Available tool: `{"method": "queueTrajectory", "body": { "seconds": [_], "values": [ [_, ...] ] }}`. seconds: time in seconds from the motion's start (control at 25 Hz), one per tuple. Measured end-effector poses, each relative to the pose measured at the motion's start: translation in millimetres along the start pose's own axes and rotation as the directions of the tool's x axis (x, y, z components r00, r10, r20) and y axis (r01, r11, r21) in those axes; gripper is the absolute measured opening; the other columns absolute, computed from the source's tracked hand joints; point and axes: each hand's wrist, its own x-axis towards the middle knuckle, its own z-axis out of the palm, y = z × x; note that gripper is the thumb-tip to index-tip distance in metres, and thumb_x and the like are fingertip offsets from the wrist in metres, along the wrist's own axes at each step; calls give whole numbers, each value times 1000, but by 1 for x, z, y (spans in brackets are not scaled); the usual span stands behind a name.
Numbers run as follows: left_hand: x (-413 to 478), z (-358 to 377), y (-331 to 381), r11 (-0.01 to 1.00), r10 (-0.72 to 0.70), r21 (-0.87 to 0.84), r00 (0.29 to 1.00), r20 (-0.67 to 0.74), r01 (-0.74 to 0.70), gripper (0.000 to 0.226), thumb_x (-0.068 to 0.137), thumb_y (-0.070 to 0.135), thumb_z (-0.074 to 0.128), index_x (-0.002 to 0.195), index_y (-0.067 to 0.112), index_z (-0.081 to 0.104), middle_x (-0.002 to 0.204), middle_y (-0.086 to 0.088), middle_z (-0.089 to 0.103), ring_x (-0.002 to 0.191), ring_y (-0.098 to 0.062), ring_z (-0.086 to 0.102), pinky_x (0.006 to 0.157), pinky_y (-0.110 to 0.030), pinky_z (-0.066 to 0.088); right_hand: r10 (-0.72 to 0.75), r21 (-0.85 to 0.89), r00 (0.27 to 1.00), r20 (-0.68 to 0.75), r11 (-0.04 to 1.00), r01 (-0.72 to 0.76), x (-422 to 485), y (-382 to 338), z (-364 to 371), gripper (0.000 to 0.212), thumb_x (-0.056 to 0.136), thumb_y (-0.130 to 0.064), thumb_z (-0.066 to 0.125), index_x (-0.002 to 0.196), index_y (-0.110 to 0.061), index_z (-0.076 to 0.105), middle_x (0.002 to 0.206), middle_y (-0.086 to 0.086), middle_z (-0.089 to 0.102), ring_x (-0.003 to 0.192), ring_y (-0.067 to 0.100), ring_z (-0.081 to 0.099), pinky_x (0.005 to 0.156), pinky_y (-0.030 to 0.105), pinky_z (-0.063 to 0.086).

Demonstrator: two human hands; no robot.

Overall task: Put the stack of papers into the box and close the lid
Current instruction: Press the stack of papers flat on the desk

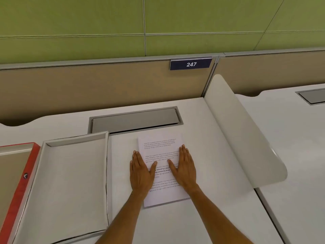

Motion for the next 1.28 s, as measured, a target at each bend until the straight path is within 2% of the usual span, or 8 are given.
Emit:
{"method": "queueTrajectory", "body": {
  "seconds": [0.2, 0.32, 0.4, 0.48, 0.64, 0.92, 1.12, 1.28],
  "values": [
    [3, -1, 8, 990, -104, -88, 994, 42, 107, 92, 92, 56, 48, 156, 9, 1, 166, -10, 6, 153, -28, 14, 123, -39, 15, 84, 69, 996, 3, 994, -84, 1, -2, 0, 89, 92, -62, 42, 155, -14, 2, 164, 3, 4, 151, 20, 10, 121, 32, 9],
    [5, -4, 26, 944, -230, -237, 973, 30, 231, 94, 88, 39, 66, 154, 2, 10, 163, -16, 16, 149, -34, 23, 119, -45, 31, 261, 194, 965, -31, 949, -250, 4, -9, -4, 107, 80, -65, 60, 153, -7, 9, 161, 11, 19, 147, 27, 23, 120, 39, 20],
    [11, -10, 36, 916, -340, -226, 940, -3, 330, 92, 79, 34, 78, 145, -3, 27, 152, -23, 34, 138, -38, 40, 110, -47, 42, 376, 148, 925, -57, 919, -365, 9, -15, -8, 113, 69, -67, 71, 147, -2, 22, 150, 17, 35, 137, 32, 36, 112, 43, 30],
    [16, -19, 44, 883, -454, -140, 891, -5, 449, 87, 70, 38, 84, 132, -2, 38, 138, -22, 45, 126, -37, 49, 100, -48, 44, 455, 82, 888, -71, 890, -449, 14, -20, -13, 107, 61, -68, 77, 134, -1, 35, 134, 17, 48, 123, 33, 46, 100, 42, 39],
    [27, -30, 54, 776, -601, -148, 790, 121, 614, 85, 67, 38, 87, 127, 0, 39, 133, -23, 46, 122, -38, 50, 99, -48, 45, 573, 94, 819, 28, 814, -573, 22, -24, -19, 102, 58, -64, 81, 127, 0, 39, 130, 18, 49, 123, 35, 47, 98, 47, 42],
    [42, -41, 50, 790, -566, -92, 779, 271, 606, 76, 68, 39, 86, 123, 1, 51, 126, -18, 58, 113, -33, 60, 94, -42, 54, 627, 41, 761, 165, 766, -641, 38, -23, -26, 96, 60, -61, 81, 127, -5, 41, 136, 18, 49, 128, 36, 46, 105, 47, 38],
    [45, -47, 37, 728, -500, -284, 766, 404, 625, 54, 67, 23, 88, 107, 1, 60, 113, -18, 71, 94, -34, 72, 86, -47, 60, 628, 118, 729, 271, 730, -673, 45, -19, -30, 81, 61, -53, 85, 120, -11, 50, 131, 17, 51, 123, 35, 48, 105, 48, 41],
    [42, -48, 37, 778, -477, -229, 787, 391, 585, 57, 68, 34, 86, 109, 3, 61, 114, -16, 70, 99, -32, 70, 90, -46, 58, 559, 216, 785, 265, 759, -614, 41, -21, -28, 72, 63, -44, 87, 115, -5, 55, 125, 17, 58, 115, 34, 57, 98, 46, 49]
  ]
}}
